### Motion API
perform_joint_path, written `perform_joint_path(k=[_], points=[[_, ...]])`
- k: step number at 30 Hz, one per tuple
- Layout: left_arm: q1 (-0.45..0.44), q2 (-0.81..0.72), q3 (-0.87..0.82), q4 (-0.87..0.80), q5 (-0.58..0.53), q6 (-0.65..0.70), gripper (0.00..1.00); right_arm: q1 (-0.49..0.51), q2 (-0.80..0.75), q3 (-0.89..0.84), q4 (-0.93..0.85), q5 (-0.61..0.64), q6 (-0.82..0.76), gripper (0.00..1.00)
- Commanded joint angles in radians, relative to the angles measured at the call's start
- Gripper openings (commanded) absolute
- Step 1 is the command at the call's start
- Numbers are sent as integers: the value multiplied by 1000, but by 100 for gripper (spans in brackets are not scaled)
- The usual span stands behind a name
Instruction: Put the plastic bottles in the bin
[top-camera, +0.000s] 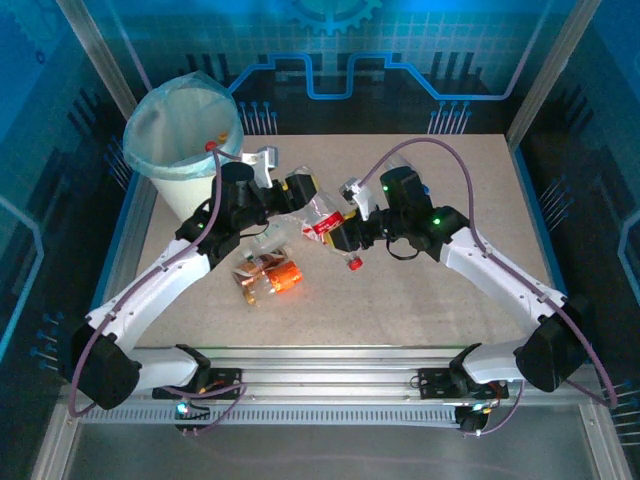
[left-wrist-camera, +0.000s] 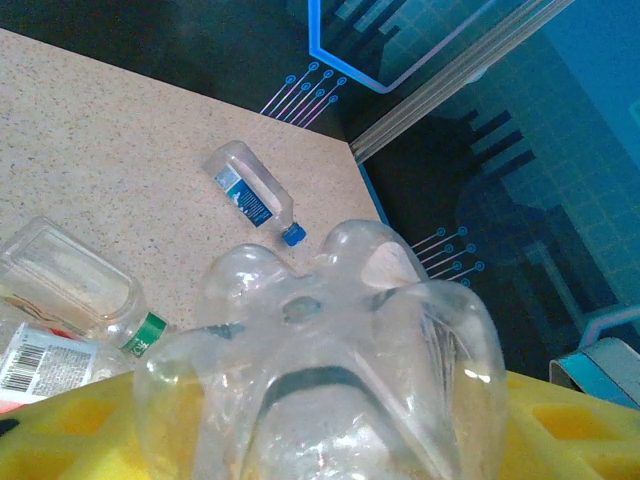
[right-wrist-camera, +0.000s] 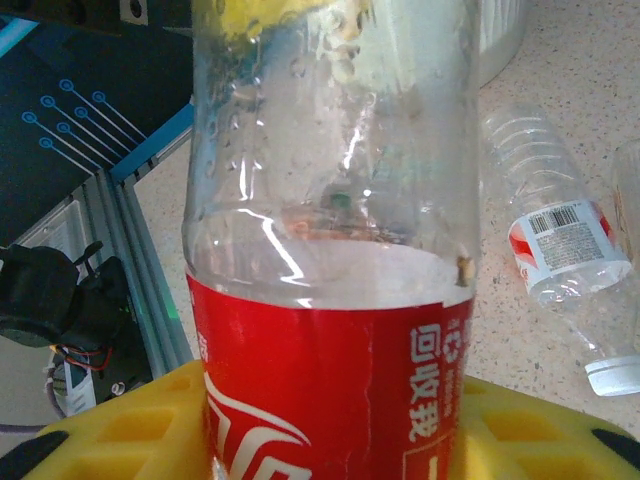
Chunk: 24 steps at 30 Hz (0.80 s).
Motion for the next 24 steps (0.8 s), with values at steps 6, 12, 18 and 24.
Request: perform_joint_path(k=[6,12,18,24], points=[[21,-6,-31,-13,-22,7,56,43,-6,17,19,-28,-27,49],[27,-26,-55,-3,-28,-4,52,44,0,25,-1,2,-34,53],[39,-61,-58,0,-46,-3,44,46,-8,21,-2,68,1,80],[57,-104,-36,2,-74,22,42,48,-47,5,28,122,24,100]])
